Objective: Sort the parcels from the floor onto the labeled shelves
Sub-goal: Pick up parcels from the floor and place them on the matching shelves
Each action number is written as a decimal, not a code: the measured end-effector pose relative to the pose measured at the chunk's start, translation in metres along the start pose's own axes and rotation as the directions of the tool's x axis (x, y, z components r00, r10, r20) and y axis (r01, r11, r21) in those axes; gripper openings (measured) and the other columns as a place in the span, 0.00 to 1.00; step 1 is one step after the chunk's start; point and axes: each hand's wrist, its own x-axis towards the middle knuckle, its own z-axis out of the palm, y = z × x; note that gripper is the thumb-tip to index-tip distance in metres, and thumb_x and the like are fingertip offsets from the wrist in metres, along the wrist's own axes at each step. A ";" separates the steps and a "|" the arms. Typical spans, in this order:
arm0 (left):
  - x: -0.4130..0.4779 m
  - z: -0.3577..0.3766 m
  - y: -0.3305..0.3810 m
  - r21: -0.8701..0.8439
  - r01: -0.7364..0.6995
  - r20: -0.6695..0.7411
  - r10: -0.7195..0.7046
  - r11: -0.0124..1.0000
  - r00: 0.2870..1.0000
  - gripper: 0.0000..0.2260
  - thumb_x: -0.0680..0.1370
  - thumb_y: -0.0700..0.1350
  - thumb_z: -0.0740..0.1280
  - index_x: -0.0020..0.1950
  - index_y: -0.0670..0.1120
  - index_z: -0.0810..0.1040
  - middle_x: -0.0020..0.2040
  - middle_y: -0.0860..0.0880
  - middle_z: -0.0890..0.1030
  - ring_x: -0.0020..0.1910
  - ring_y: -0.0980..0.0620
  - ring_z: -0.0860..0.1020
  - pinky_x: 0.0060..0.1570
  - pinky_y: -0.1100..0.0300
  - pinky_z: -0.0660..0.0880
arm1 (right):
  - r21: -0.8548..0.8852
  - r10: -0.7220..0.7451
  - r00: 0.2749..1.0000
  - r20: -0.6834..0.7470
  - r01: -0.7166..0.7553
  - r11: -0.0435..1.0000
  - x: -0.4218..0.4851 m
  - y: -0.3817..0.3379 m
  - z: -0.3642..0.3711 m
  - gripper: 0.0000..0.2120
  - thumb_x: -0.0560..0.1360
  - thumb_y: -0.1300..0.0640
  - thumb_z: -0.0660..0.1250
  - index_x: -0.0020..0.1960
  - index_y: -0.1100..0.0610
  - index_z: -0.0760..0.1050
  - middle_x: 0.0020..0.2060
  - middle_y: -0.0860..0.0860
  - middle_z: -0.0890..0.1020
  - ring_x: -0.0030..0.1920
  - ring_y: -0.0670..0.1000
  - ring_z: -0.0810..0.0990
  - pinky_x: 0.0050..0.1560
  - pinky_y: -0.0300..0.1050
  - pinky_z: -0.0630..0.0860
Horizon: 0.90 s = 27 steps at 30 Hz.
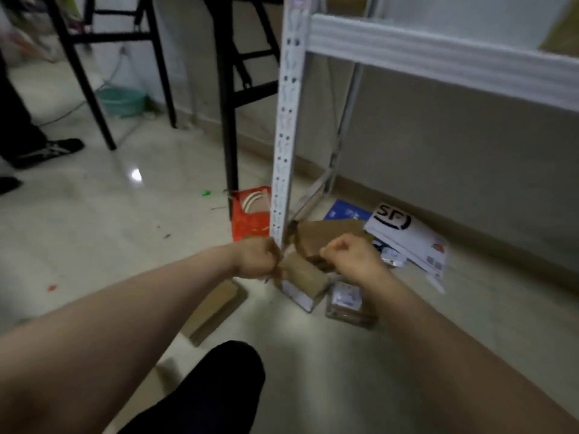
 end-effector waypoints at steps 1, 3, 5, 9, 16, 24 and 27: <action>-0.006 0.005 -0.026 -0.028 0.058 0.035 -0.057 0.998 0.998 0.13 0.75 0.41 0.71 0.60 0.44 0.78 0.56 0.48 0.79 0.54 0.48 0.78 0.44 0.69 0.75 | -0.008 0.019 0.996 0.082 -0.019 1.000 0.000 0.001 0.028 0.10 0.72 0.51 0.72 0.39 0.57 0.80 0.37 0.55 0.83 0.40 0.53 0.81 0.46 0.51 0.79; -0.023 0.013 -0.073 -0.041 0.219 0.055 -0.217 0.975 0.975 0.19 0.76 0.48 0.72 0.65 0.46 0.76 0.60 0.48 0.77 0.57 0.49 0.76 0.47 0.68 0.70 | -0.030 0.054 0.972 0.228 -0.049 0.998 -0.004 0.001 0.080 0.09 0.70 0.52 0.71 0.36 0.56 0.78 0.32 0.55 0.80 0.35 0.53 0.78 0.39 0.48 0.76; -0.037 0.022 -0.122 -0.102 0.368 0.047 -0.365 0.924 0.930 0.22 0.76 0.50 0.71 0.69 0.44 0.74 0.66 0.45 0.75 0.61 0.48 0.74 0.53 0.63 0.67 | -0.116 0.104 0.921 0.376 -0.065 0.991 -0.009 -0.002 0.125 0.11 0.74 0.51 0.71 0.35 0.54 0.76 0.32 0.51 0.78 0.35 0.53 0.76 0.37 0.44 0.71; -0.068 0.036 -0.203 -0.272 0.617 -0.005 -0.642 0.739 0.767 0.25 0.74 0.51 0.72 0.67 0.40 0.74 0.66 0.41 0.76 0.62 0.43 0.75 0.61 0.54 0.73 | -0.205 0.188 0.794 0.578 -0.081 0.975 -0.025 -0.011 0.200 0.08 0.78 0.53 0.67 0.44 0.57 0.74 0.42 0.56 0.78 0.42 0.54 0.76 0.40 0.45 0.71; -0.095 0.078 -0.267 -0.391 0.798 0.213 -0.798 0.459 0.564 0.14 0.80 0.46 0.68 0.60 0.38 0.73 0.49 0.42 0.79 0.42 0.46 0.81 0.28 0.67 0.74 | -0.185 0.288 0.644 0.708 -0.225 0.957 -0.049 -0.023 0.288 0.06 0.79 0.57 0.66 0.48 0.60 0.76 0.42 0.57 0.77 0.41 0.54 0.78 0.43 0.46 0.75; -0.086 0.120 -0.284 -0.456 0.850 0.311 -0.847 0.264 0.430 0.52 0.65 0.63 0.75 0.77 0.45 0.49 0.72 0.40 0.63 0.67 0.37 0.68 0.48 0.48 0.71 | -0.187 0.347 0.608 0.714 -0.312 0.932 -0.053 -0.028 0.328 0.03 0.79 0.58 0.65 0.47 0.55 0.77 0.35 0.51 0.75 0.30 0.48 0.72 0.28 0.40 0.66; -0.078 0.124 -0.292 -0.402 0.873 0.308 -0.857 0.277 0.413 0.51 0.61 0.58 0.75 0.75 0.46 0.50 0.64 0.38 0.66 0.61 0.35 0.71 0.49 0.46 0.76 | -0.187 0.358 0.583 0.730 -0.333 0.924 -0.045 -0.025 0.321 0.06 0.80 0.61 0.61 0.47 0.55 0.75 0.33 0.51 0.73 0.29 0.49 0.69 0.29 0.42 0.64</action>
